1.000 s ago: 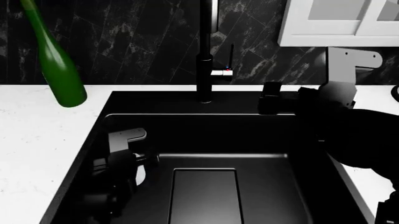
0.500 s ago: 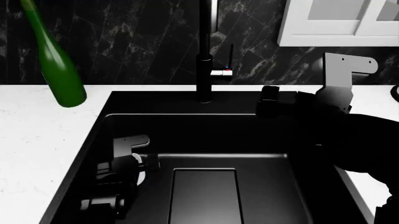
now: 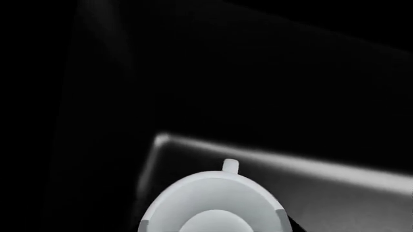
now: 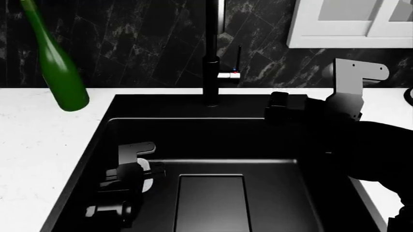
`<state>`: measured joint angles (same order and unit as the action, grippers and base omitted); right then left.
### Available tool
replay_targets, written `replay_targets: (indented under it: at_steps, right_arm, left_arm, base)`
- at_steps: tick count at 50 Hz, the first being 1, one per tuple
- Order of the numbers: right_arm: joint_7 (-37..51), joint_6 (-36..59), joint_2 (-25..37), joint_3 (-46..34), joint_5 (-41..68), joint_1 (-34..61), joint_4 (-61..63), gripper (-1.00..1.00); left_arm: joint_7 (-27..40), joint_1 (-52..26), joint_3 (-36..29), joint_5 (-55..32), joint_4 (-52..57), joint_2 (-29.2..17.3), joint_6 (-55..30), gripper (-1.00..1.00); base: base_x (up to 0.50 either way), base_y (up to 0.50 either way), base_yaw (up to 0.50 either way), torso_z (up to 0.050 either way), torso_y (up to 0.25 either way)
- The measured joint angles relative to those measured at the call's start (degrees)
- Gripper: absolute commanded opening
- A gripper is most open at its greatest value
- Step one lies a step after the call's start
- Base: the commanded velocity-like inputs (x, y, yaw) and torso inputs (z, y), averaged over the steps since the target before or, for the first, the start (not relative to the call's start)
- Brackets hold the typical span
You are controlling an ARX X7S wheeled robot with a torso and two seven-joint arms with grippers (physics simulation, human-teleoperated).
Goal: Pick the cup and bowl from the sink and place them on the counter for drying.
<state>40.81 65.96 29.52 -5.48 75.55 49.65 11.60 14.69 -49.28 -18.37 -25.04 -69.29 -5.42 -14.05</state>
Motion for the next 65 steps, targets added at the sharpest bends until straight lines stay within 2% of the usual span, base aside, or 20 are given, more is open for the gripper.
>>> replay_targets:
  at_steps: [6, 21, 28, 35, 44, 54, 65]
  right_arm:
    - [0.03, -0.16, 0.08, -0.02, 0.15, 0.01, -0.01, 1.0]
    - [-0.14, -0.78, 0.36, -0.08, 0.27, -0.37, -0.07, 1.0]
    - [-0.38, -1.18, 0.42, -0.07, 0.37, -0.86, -0.09, 1.0]
    - [-0.63, -1.5, 0.45, -0.05, 0.59, -1.29, -0.15, 1.0]
    - [-0.68, -1.46, 0.77, -0.1, 1.04, -1.13, 0.01, 1.0]
    - [-1.19, -1.79, 1.0, -0.55, 0.73, -1.24, 0.11, 1.0]
    - [-0.78, -1.31, 1.62, -0.64, 1.49, -1.04, 0.43, 1.0]
  left_arm:
    - [1.02, 3.19, 0.39, -1.08, 8.16, -1.54, -4.6, -1.0]
    - [8.98, 14.68, 3.9, -8.21, 47.22, -8.58, -28.95, -1.0]
    - [11.37, 15.86, 4.58, -13.02, 62.89, -11.22, -39.94, -1.0]
    - [13.22, 14.93, 5.46, -17.76, 74.13, -13.16, -48.78, -1.0]
    - [16.08, 11.74, 9.35, -24.41, 82.84, -14.86, -58.13, -1.0]
    - [19.62, 6.11, 15.11, -32.47, 86.83, -17.23, -67.73, -1.0]
    - [29.36, 0.53, 19.2, -47.75, 84.41, -26.11, -72.87, -1.0]
  base:
    - [0.0, 0.0, 0.0, 0.0, 0.0]
    - [0.0, 0.0, 0.0, 0.0, 0.0]
    - [0.0, 0.0, 0.0, 0.0, 0.0]
    - [0.0, 0.0, 0.0, 0.0, 0.0]
    - [0.0, 0.0, 0.0, 0.0, 0.0]
    - [0.0, 0.0, 0.0, 0.0, 0.0]
    - [0.0, 0.0, 0.0, 0.0, 0.0]
